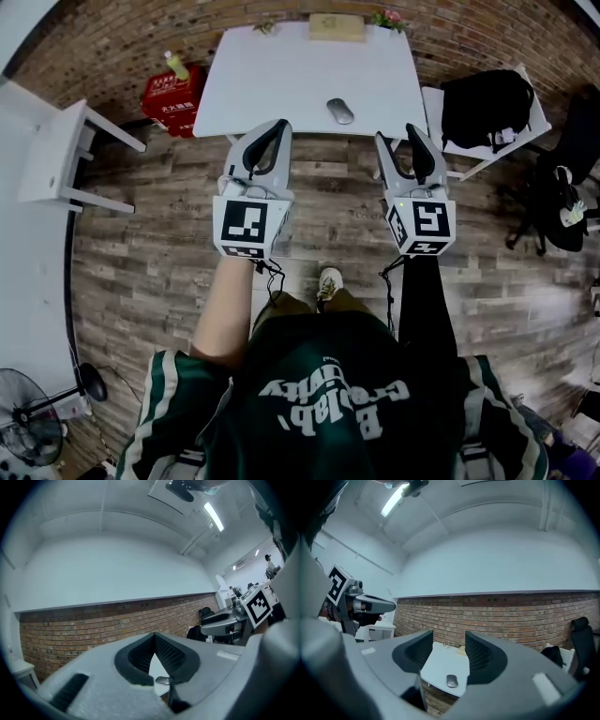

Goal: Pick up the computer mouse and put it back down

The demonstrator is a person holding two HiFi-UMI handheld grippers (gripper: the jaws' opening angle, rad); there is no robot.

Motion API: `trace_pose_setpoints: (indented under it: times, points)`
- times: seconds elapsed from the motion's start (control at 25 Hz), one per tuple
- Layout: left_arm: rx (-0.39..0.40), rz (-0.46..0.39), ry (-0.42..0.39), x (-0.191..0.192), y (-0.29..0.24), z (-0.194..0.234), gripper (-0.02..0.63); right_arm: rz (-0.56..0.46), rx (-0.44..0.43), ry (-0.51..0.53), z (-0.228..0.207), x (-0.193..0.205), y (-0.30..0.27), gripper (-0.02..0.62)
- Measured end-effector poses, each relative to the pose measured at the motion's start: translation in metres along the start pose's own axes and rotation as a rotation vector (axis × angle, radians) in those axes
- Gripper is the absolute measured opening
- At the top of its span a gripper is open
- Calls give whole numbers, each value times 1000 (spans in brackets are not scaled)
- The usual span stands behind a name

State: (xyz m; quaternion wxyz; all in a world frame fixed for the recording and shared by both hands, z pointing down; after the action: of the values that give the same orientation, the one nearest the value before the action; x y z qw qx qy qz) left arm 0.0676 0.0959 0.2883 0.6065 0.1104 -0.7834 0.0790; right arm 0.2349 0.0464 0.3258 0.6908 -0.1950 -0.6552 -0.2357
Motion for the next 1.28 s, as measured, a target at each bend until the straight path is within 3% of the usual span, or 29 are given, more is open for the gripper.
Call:
trace_pose_setpoints:
  times: [0.52, 1.28]
  points:
    - [0, 20, 12, 22, -48, 36, 4, 46, 2, -14, -10, 23, -54, 242]
    - [185, -32, 16, 62, -225, 155, 5, 99, 152, 4, -52, 38, -239, 268]
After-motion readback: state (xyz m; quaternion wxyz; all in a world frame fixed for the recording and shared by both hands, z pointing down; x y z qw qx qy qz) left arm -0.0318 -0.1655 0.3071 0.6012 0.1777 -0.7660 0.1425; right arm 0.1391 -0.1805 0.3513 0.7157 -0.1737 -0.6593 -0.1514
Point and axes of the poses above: the fingertips, and each gripper's own axes: y backward along the fingers, z to its left, x out of its underside, the point moved 1 cm from there along y, backward along the fingers, and after that the axes turned 1 degree about -y, right-handed, at the moved point
